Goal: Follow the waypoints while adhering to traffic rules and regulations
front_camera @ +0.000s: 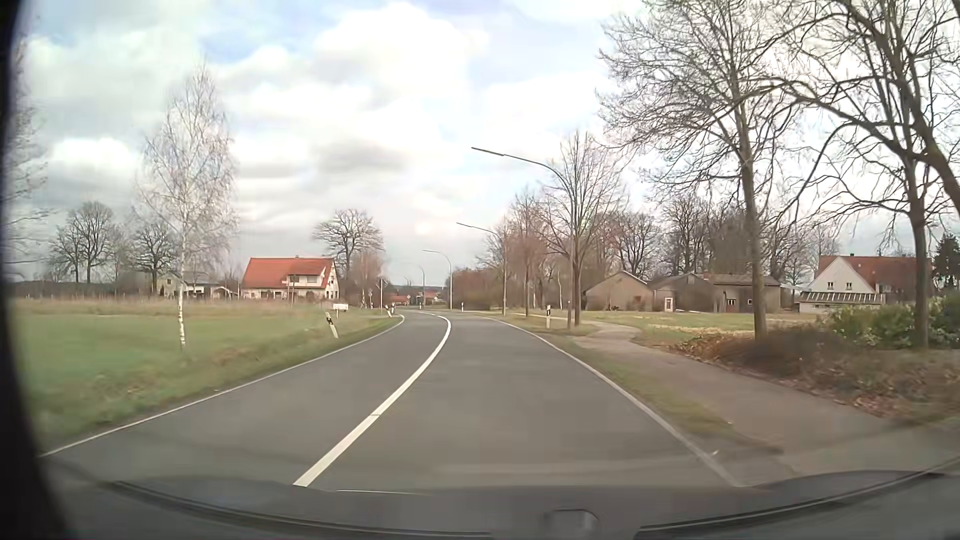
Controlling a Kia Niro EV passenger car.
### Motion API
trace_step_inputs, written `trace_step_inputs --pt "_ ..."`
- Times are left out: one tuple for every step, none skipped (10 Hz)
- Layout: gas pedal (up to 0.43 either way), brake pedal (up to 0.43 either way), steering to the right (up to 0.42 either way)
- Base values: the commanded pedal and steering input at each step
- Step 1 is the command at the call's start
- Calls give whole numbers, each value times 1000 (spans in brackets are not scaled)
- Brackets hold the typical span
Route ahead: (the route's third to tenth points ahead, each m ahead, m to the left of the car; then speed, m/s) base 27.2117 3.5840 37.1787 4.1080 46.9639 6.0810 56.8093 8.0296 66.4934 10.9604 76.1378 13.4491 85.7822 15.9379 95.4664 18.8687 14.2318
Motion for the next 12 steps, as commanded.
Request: trace_step_inputs --pt "177 0 -12" --pt "189 0 -14" --pt "189 0 -14" --pt "189 0 -14" --pt "189 0 -15" --pt "177 0 -15" --pt "169 0 -15" --pt "157 0 -15" --pt "150 0 -15" --pt "150 0 -15" --pt "150 0 -15" --pt "157 0 -15"
